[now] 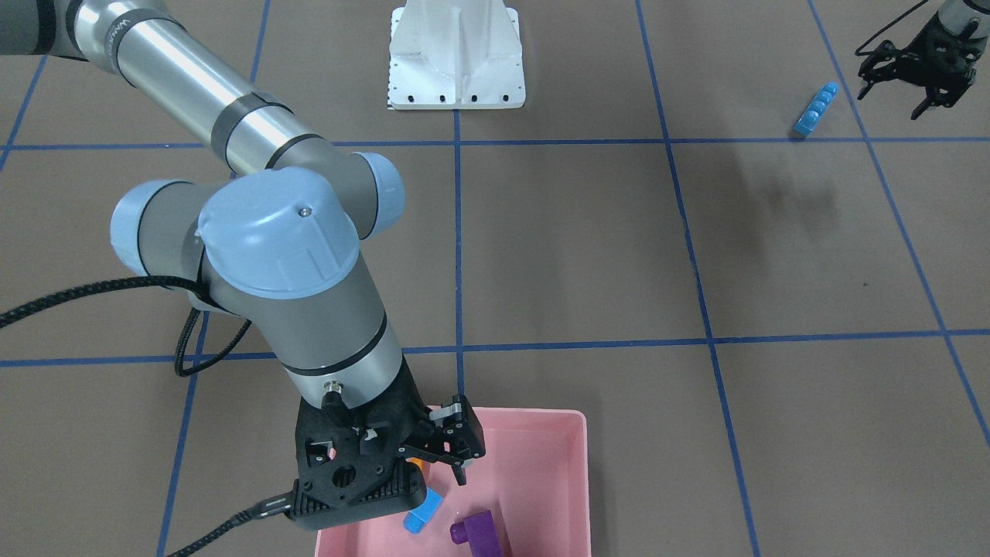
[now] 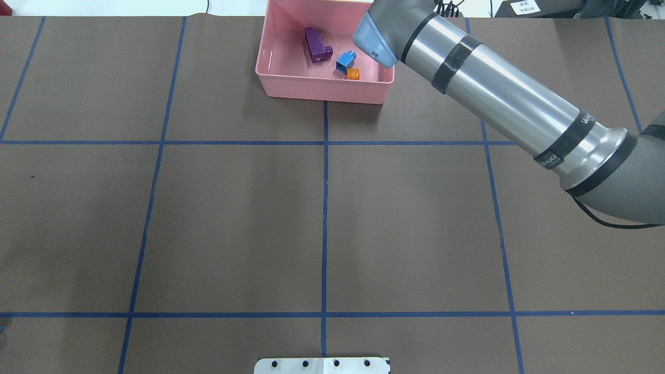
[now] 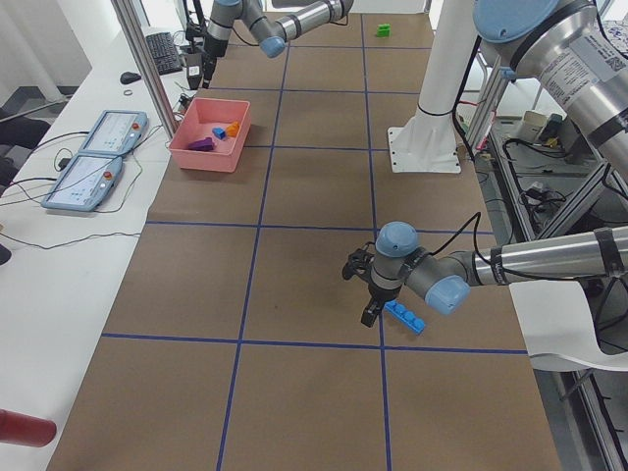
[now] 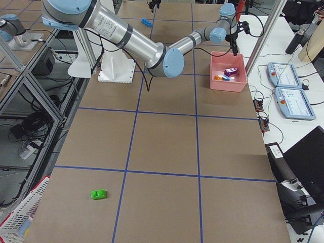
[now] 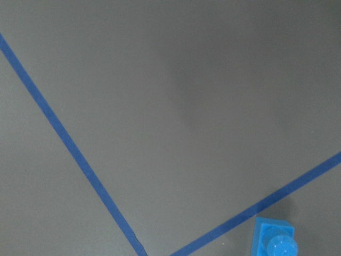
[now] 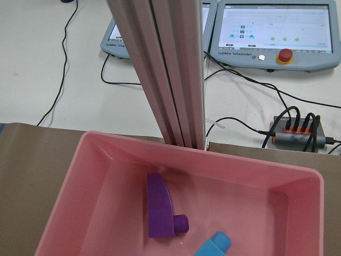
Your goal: Put all blocks into box
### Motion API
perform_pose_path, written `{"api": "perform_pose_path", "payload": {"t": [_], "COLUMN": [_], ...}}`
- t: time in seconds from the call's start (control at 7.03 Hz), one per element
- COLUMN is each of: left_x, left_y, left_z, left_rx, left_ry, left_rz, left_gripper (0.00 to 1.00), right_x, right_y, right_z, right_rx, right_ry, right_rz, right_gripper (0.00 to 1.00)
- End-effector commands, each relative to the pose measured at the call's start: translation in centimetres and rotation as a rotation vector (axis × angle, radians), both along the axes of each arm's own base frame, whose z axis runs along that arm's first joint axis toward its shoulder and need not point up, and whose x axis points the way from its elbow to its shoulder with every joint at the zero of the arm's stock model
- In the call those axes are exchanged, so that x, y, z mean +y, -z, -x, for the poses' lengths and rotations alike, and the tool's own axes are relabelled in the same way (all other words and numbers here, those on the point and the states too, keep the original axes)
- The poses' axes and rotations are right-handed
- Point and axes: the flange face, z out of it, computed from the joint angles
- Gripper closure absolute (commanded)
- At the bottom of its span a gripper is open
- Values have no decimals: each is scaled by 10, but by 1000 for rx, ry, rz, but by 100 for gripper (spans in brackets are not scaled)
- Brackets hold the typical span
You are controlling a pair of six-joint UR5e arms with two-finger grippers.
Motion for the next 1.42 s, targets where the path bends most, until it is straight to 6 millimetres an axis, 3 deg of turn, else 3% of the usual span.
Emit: {"api": "perform_pose_path", "payload": {"t": [0.0, 0.28, 0.57, 1.0, 1.28], "left_x": [9, 14, 19, 29, 18], "left_y": [-5, 0, 1, -8, -27], "left_z": [5, 1, -11, -45, -68], "left_rx": [-3, 47, 63, 39, 33], "left_ry": [0, -9, -72, -153, -177], "left_rz": [18, 80, 102, 162, 165], "left_gripper": [0, 0, 0, 0, 0], "right_x": [17, 28, 38, 55, 71], "right_y": [-4, -40, -58, -84, -102], "right_z": [-57, -80, -111, -120, -128], "right_rx": [-31, -31, -62, -60, -61], "right_ry": [51, 59, 76, 82, 84], "right_rz": [84, 85, 96, 94, 91], "right_gripper": [0, 0, 0, 0, 0]}}
